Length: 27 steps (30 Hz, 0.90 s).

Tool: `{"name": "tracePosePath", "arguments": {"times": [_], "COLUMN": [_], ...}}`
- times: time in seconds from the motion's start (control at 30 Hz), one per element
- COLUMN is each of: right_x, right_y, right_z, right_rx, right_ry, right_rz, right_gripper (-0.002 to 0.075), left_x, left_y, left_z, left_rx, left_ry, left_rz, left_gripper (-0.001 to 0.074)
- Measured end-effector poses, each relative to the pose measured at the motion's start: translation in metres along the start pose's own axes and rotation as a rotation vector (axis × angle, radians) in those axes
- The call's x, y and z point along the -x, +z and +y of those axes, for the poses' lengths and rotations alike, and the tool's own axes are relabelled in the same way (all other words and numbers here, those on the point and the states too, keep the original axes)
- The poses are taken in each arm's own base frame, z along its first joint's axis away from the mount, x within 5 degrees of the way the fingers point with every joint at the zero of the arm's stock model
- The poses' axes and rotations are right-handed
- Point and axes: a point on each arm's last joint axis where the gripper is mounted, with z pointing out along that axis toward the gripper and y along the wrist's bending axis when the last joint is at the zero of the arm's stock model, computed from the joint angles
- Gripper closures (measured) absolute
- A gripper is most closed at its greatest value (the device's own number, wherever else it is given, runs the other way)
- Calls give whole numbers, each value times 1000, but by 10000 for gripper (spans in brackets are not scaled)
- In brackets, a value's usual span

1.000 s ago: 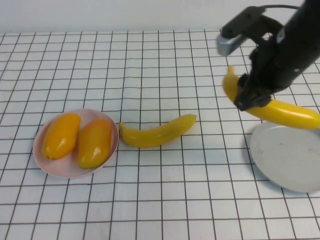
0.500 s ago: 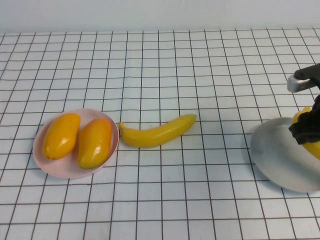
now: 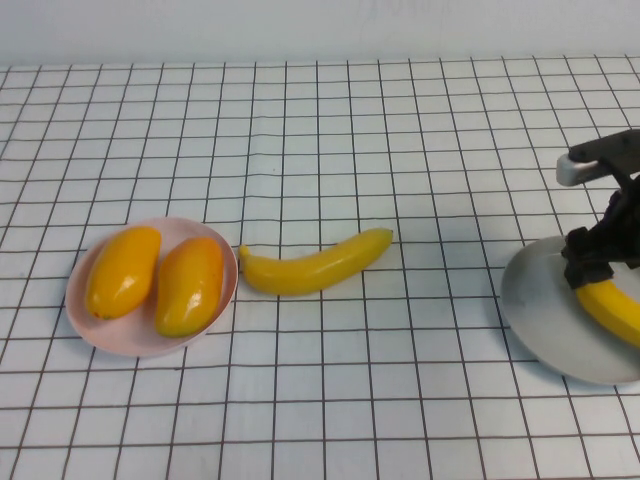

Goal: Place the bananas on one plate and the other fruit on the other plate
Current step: Put another type of fruit in the right plate

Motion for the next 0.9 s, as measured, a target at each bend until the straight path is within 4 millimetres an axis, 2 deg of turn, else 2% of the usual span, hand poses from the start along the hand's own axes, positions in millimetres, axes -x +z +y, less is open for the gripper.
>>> {"name": "tracePosePath", "arguments": {"times": [0.1, 0.23, 0.37, 0.47, 0.57, 0.67, 0.9], "right_x": [13, 37, 56, 64, 68, 74, 88], "right_y": [-16, -46, -68, -75, -66, -48, -3], "right_z": [-2, 1, 16, 30, 52, 80, 153], "right_rx": [5, 64, 223, 284, 310, 313, 224], "right_ry": [-42, -128, -224, -422, -638, -802, -982], "right_rz": [-3, -77, -220, -312, -346, -361, -443], "right_gripper": [190, 269, 359, 389, 396, 395, 307], "left_x": [0, 0, 0, 0, 0, 0, 0], "left_y": [0, 0, 0, 0, 0, 0, 0], "left_z": [0, 0, 0, 0, 0, 0, 0], "left_rx": [0, 0, 0, 0, 0, 0, 1], "left_ry": [0, 0, 0, 0, 1, 1, 2], "left_rz": [0, 0, 0, 0, 0, 0, 0], "left_gripper": [736, 736, 736, 736, 736, 736, 736]}}
